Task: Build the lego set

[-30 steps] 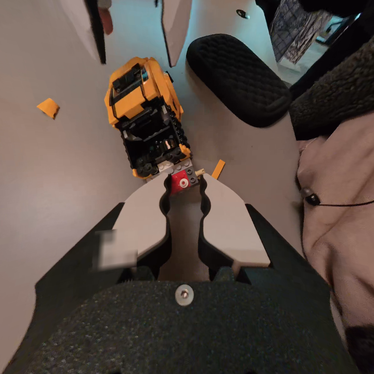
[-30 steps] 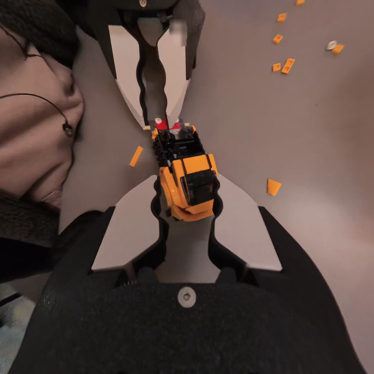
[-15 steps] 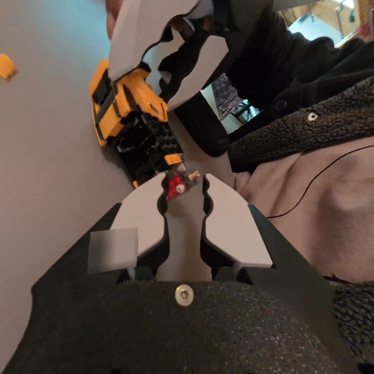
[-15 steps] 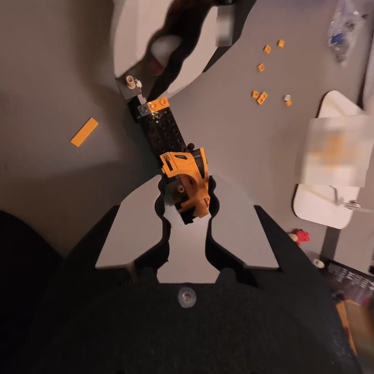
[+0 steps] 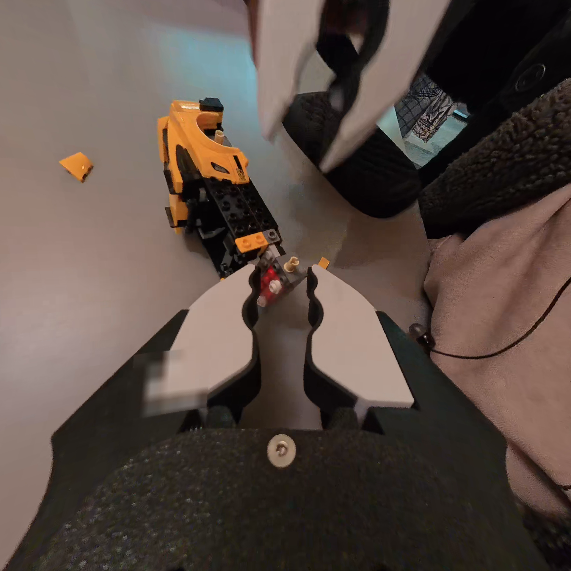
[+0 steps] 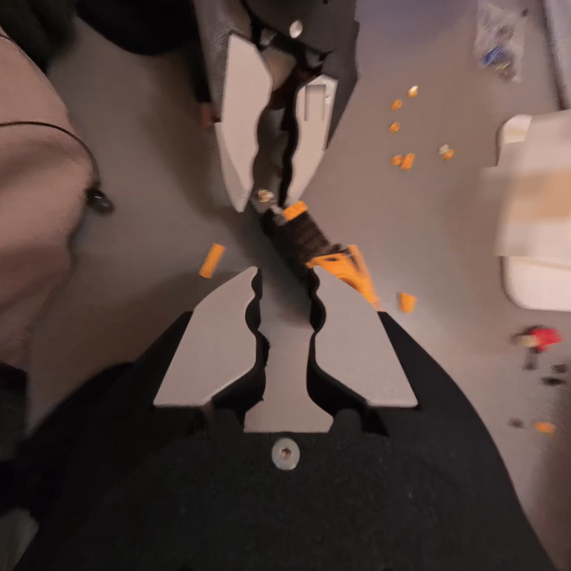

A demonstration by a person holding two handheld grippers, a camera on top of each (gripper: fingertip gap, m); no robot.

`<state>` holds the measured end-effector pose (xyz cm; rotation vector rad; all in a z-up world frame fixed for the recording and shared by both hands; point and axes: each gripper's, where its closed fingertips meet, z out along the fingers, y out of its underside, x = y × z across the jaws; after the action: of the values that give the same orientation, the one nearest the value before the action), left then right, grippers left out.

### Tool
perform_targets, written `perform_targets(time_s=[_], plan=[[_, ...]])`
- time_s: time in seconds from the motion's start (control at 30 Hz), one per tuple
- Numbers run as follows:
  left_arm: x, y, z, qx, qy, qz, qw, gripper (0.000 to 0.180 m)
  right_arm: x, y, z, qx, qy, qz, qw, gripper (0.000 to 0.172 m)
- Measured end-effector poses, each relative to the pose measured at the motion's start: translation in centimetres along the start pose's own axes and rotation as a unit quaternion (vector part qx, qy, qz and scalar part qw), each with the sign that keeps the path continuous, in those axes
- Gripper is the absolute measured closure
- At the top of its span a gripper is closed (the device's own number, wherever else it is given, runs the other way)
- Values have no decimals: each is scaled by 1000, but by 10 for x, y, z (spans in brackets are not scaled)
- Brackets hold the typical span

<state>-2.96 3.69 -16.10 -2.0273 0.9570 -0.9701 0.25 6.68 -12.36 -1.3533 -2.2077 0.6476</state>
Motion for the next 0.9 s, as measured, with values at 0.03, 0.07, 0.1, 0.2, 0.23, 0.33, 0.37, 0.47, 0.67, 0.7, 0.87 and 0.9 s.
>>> perform_targets(time_s=[0.03,0.07,0.1,0.2,0.23,0.33,0.37,0.47,0.67,0.7,0.87,0.9], plan=[[0,0,0,0,0,0,1000,152,-15,6,8,-3,-11,29,999,144],[0,0,0,0,-1,1,1000,152,-29,12,17,-5,-18,56,998,144],[1,0,0,0,-1,2,1000,152,-41,18,27,-8,-24,82,996,144],[1,1,1,-2,-7,10,1000,152,-62,28,49,-26,-29,124,992,144],[1,1,1,-3,-9,13,1000,152,-65,28,53,-27,-29,131,991,144],[1,2,1,-6,-15,24,1000,152,-68,28,60,-43,-29,135,989,150],[1,2,1,-7,-17,26,999,153,-67,30,62,-55,-24,130,990,152],[1,3,1,-11,-20,33,999,153,-64,32,65,-69,-23,117,990,164],[2,5,0,-17,-23,45,999,155,-51,22,40,-41,-67,22,997,164],[1,6,0,-21,-23,48,998,156,-42,13,29,-26,-65,-2,998,164],[-2,11,0,-36,-29,66,997,158,5,-17,1,-47,-68,-145,986,165],[-2,11,-1,-36,-29,64,997,158,9,-18,3,-57,-81,-164,981,164]])
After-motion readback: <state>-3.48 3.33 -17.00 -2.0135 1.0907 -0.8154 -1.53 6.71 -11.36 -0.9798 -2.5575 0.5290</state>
